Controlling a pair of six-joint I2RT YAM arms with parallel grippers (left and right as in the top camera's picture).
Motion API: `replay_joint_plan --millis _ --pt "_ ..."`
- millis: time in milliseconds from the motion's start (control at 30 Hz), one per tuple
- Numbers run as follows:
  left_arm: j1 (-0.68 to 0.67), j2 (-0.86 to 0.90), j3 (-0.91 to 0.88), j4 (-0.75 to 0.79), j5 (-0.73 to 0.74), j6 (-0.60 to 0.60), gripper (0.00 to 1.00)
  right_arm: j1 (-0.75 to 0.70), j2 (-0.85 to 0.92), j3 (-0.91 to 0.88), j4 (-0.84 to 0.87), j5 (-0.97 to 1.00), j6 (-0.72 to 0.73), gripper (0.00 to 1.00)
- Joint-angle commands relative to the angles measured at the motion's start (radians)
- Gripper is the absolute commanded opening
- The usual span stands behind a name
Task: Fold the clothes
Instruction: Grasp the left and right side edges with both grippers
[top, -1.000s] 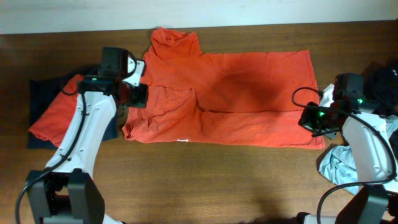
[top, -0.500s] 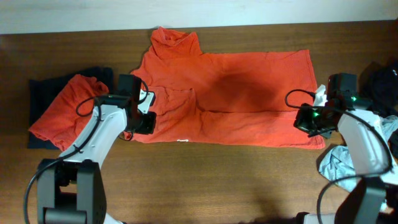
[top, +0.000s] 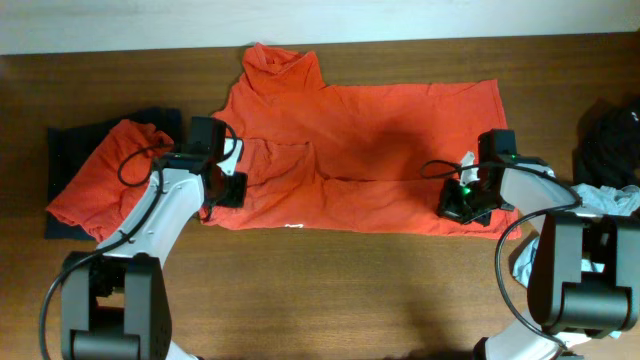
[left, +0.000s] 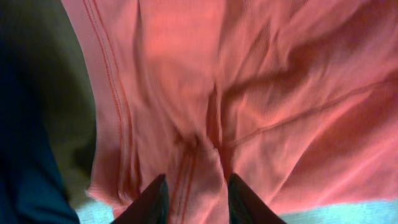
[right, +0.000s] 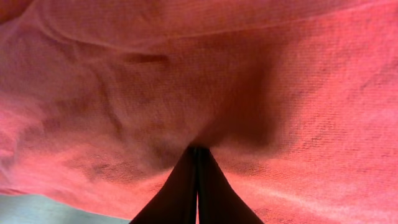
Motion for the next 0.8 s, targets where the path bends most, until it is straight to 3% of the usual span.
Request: replay_joint_plan --millis 0,633,700,767 --pt "0.008 0.009 -0.001 -0.066 -0.013 -0.004 0.35 0.005 0.101 -0.014 0.010 0.061 0.023 0.04" --pt "0.034 -0.040 0.005 -0.126 -0.046 -0.011 0.49 0.005 0.121 -0.014 0.021 0.063 0.022 0.04" --pt "0.034 -0.038 0.002 -0.125 -0.046 -0.011 0.47 0.005 0.121 -0.014 0.021 0.063 0.023 0.04" --pt "0.034 -0.038 -0.005 -0.119 -0.050 -0.011 0.30 0.005 0.121 -0.014 0.021 0.063 0.023 0.04"
